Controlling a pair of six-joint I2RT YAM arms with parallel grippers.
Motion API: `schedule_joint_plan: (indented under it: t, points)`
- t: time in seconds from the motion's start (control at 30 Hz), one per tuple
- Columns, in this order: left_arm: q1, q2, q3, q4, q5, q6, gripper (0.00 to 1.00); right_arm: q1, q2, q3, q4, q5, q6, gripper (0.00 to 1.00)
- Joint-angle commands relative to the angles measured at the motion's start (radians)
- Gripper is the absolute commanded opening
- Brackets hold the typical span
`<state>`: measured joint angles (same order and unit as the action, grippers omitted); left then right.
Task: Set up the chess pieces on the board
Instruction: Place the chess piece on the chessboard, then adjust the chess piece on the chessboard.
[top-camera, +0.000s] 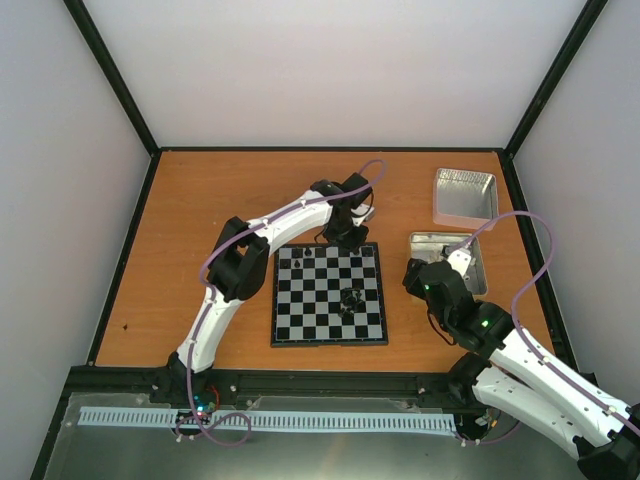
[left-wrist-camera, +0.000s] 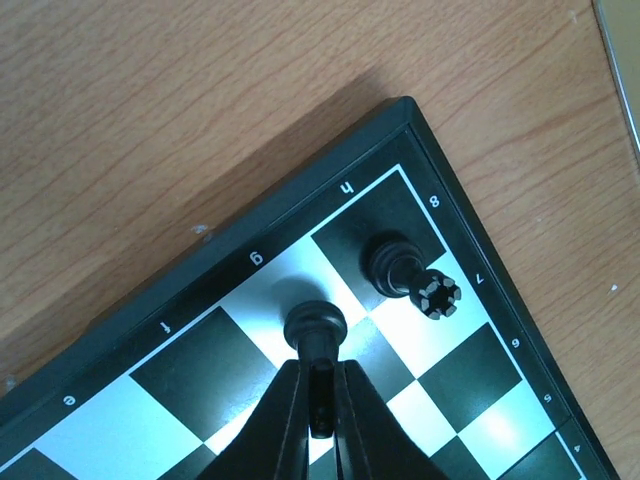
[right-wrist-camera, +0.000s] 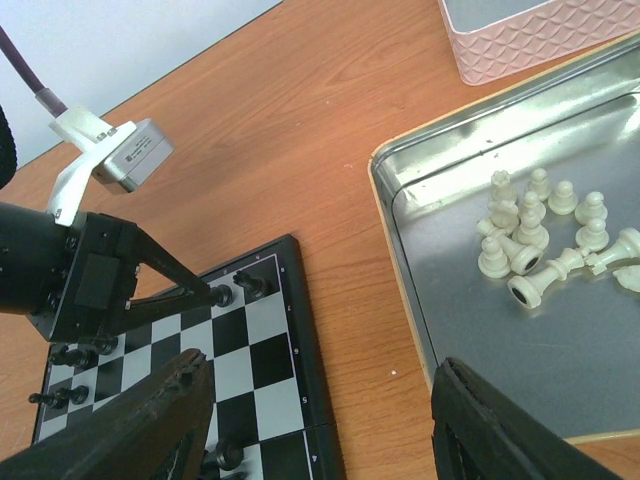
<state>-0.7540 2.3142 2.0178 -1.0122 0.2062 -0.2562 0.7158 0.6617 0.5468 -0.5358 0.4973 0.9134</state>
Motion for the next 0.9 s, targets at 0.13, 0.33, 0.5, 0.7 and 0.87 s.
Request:
schedule_joint_plan:
  t: [0.13,0.33,0.5,0.7,0.87]
  points:
    - [-0.005,0.002,0.044,-0.024,-0.026,-0.021,0.11,-0.007,-0.009,-0.015,-0.006,0.026,0.008,0.60]
    - [-0.005,-0.003,0.047,-0.020,-0.023,-0.021,0.13,-0.007,-0.006,-0.016,-0.004,0.023,0.011,0.60]
    - [-0.005,-0.008,0.050,-0.006,0.012,-0.018,0.17,-0.006,-0.008,-0.015,-0.005,0.021,0.009,0.61]
    - [-0.005,-0.011,0.050,0.014,0.039,-0.019,0.16,-0.007,-0.006,-0.015,-0.006,0.021,0.010,0.61]
    - [-0.005,-0.010,0.045,0.019,0.034,-0.021,0.13,-0.007,-0.007,-0.015,-0.009,0.021,0.010,0.61]
